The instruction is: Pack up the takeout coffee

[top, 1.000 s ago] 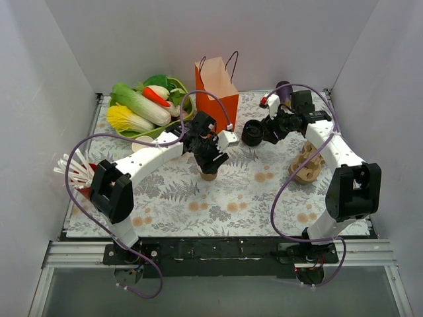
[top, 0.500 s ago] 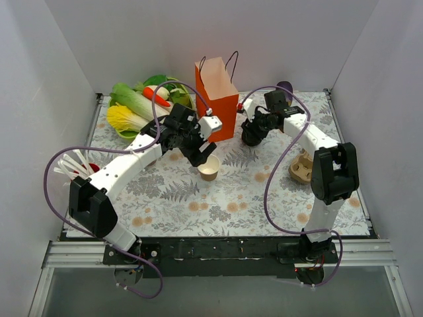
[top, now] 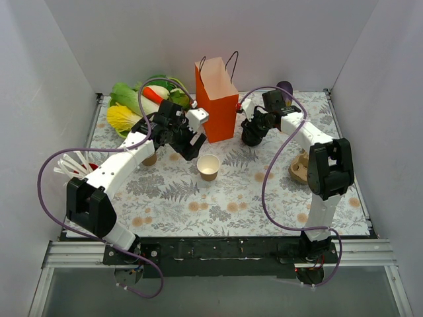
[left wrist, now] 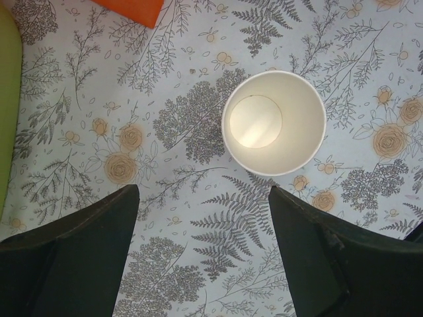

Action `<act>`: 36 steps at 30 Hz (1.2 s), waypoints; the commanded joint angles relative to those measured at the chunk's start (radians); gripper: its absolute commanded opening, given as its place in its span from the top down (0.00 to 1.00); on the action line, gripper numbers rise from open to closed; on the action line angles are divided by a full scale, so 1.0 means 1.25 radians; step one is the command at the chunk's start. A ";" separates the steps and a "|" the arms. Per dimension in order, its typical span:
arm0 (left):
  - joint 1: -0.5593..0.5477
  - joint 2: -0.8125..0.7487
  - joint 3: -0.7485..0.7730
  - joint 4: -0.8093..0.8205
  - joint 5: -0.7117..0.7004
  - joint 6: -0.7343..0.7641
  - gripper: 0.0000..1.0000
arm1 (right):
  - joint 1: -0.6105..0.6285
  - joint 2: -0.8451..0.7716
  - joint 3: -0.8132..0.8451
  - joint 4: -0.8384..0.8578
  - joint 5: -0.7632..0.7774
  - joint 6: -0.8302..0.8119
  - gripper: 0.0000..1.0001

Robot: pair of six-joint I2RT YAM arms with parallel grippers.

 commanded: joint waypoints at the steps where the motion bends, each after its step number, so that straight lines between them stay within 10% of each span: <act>1: -0.001 -0.009 0.013 0.019 0.008 -0.001 0.20 | 0.004 0.004 0.031 0.026 0.013 -0.005 0.49; 36: 0.001 -0.037 -0.031 0.065 0.070 0.098 0.23 | 0.006 -0.110 0.080 -0.110 -0.077 0.000 0.99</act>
